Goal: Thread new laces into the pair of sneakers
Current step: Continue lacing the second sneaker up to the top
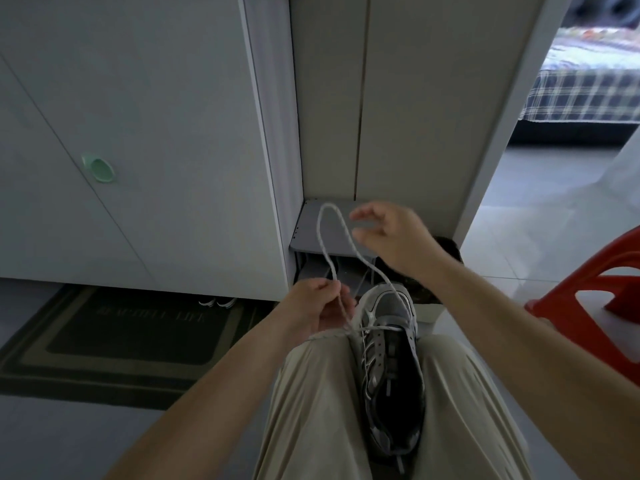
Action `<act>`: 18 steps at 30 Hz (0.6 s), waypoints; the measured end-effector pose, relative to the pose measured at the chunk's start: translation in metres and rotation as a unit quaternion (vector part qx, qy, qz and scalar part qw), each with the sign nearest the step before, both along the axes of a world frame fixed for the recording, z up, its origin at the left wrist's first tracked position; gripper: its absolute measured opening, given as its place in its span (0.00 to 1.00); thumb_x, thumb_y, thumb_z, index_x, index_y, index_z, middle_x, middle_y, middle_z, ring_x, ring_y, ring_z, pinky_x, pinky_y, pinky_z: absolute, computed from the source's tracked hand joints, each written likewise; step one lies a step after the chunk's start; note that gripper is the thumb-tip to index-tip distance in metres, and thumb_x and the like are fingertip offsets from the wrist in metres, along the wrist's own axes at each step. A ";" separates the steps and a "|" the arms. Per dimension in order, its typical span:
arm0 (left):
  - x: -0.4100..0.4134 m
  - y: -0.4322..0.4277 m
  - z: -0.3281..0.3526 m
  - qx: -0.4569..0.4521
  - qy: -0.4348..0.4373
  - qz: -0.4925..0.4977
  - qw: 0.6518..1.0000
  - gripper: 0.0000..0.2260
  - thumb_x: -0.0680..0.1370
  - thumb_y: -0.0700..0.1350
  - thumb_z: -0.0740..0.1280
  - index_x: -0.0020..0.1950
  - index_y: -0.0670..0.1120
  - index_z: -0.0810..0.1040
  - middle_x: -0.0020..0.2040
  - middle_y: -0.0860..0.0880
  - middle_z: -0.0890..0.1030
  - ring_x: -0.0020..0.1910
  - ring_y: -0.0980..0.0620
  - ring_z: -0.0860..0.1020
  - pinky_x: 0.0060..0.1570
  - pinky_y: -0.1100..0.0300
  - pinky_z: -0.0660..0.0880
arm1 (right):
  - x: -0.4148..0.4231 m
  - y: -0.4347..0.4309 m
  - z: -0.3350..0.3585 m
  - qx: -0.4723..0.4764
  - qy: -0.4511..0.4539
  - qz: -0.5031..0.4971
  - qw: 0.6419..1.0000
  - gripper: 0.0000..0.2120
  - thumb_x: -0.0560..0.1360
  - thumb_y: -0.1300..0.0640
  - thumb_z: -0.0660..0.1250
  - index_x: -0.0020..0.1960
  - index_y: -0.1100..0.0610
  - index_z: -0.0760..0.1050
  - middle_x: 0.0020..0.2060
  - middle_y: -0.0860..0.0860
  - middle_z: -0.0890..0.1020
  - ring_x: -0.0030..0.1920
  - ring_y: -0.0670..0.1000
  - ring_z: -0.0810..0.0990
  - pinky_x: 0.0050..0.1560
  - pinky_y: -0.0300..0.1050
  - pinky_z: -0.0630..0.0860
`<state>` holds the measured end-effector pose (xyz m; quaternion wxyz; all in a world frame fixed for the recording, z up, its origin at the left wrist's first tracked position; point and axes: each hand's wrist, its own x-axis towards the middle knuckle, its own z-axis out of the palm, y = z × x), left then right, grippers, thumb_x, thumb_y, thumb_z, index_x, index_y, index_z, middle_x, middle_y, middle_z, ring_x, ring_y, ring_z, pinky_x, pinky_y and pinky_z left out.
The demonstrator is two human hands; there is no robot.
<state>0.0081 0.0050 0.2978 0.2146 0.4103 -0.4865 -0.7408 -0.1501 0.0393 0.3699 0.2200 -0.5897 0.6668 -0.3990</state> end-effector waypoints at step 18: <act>-0.017 0.012 -0.008 -0.113 -0.025 0.054 0.992 0.06 0.76 0.43 0.69 0.46 0.41 0.82 0.38 0.42 0.81 0.36 0.48 0.77 0.37 0.56 0.77 | 0.002 0.036 -0.077 0.076 0.040 0.005 0.996 0.13 0.73 0.49 0.69 0.32 0.53 0.77 0.23 0.45 0.74 0.26 0.42 0.70 0.29 0.33 0.65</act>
